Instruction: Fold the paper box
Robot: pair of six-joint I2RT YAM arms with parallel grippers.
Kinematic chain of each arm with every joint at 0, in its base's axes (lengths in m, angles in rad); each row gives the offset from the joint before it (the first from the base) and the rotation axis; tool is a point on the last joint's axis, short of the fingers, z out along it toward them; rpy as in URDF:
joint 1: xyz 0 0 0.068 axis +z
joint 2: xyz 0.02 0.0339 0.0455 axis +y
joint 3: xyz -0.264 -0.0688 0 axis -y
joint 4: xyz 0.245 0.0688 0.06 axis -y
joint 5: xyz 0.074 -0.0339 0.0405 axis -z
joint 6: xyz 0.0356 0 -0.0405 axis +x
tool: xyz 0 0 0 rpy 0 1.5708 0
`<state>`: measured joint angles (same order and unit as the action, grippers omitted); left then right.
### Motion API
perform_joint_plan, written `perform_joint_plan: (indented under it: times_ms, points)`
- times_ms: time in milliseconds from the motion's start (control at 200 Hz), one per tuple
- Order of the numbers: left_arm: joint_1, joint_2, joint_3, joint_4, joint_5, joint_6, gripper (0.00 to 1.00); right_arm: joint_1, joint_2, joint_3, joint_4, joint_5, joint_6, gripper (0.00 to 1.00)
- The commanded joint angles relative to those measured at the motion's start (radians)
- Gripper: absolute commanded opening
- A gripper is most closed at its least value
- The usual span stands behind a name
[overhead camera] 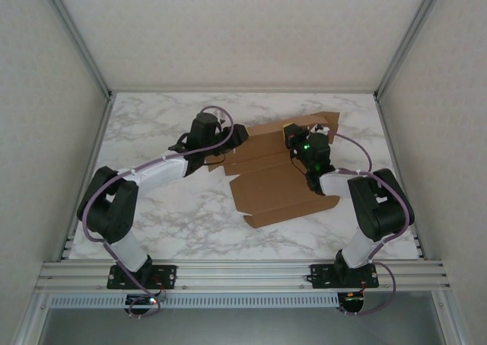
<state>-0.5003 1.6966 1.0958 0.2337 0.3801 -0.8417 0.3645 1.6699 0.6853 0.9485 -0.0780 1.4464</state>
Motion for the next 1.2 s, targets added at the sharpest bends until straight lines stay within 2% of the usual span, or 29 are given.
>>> perform_joint_plan:
  times_ms: [0, 220, 340, 496, 556, 676, 861, 976, 1056, 1197]
  points:
    - [0.042, 0.023, 0.033, 0.105, 0.037, -0.003, 0.4, 0.019, -0.011, -0.029, -0.022, -0.011, 0.031, 0.0]
    - [0.101, 0.035, 0.033, 0.171, 0.11, 0.0, 0.35, 0.096, -0.102, -0.018, -0.233, 0.096, 0.043, 0.0]
    - [0.113, 0.075, 0.067, 0.212, 0.168, -0.012, 0.31, 0.135, -0.106, -0.021, -0.217, 0.152, 0.056, 0.0]
    - [0.12, 0.116, 0.146, 0.186, 0.226, -0.011, 0.28, 0.156, -0.067, 0.009, -0.174, 0.165, 0.088, 0.0]
    - [0.125, 0.114, 0.139, 0.199, 0.233, -0.021, 0.26, 0.157, -0.059, 0.015, -0.173, 0.168, 0.088, 0.0]
    - [0.135, 0.13, 0.098, 0.267, 0.263, -0.077, 0.17, 0.158, -0.047, 0.011, -0.179, 0.203, 0.098, 0.0]
    - [0.144, 0.15, 0.055, 0.361, 0.298, -0.149, 0.1, 0.158, -0.003, 0.031, -0.163, 0.197, 0.118, 0.0]
    - [0.149, 0.151, 0.055, 0.357, 0.302, -0.154, 0.07, 0.157, 0.012, 0.046, -0.155, 0.193, 0.118, 0.0]
    - [0.156, 0.144, 0.056, 0.326, 0.29, -0.139, 0.1, 0.158, 0.009, 0.044, -0.162, 0.214, 0.112, 0.0]
    - [0.179, 0.106, 0.038, 0.214, 0.221, -0.086, 0.37, 0.156, -0.008, 0.042, -0.197, 0.279, 0.104, 0.0]
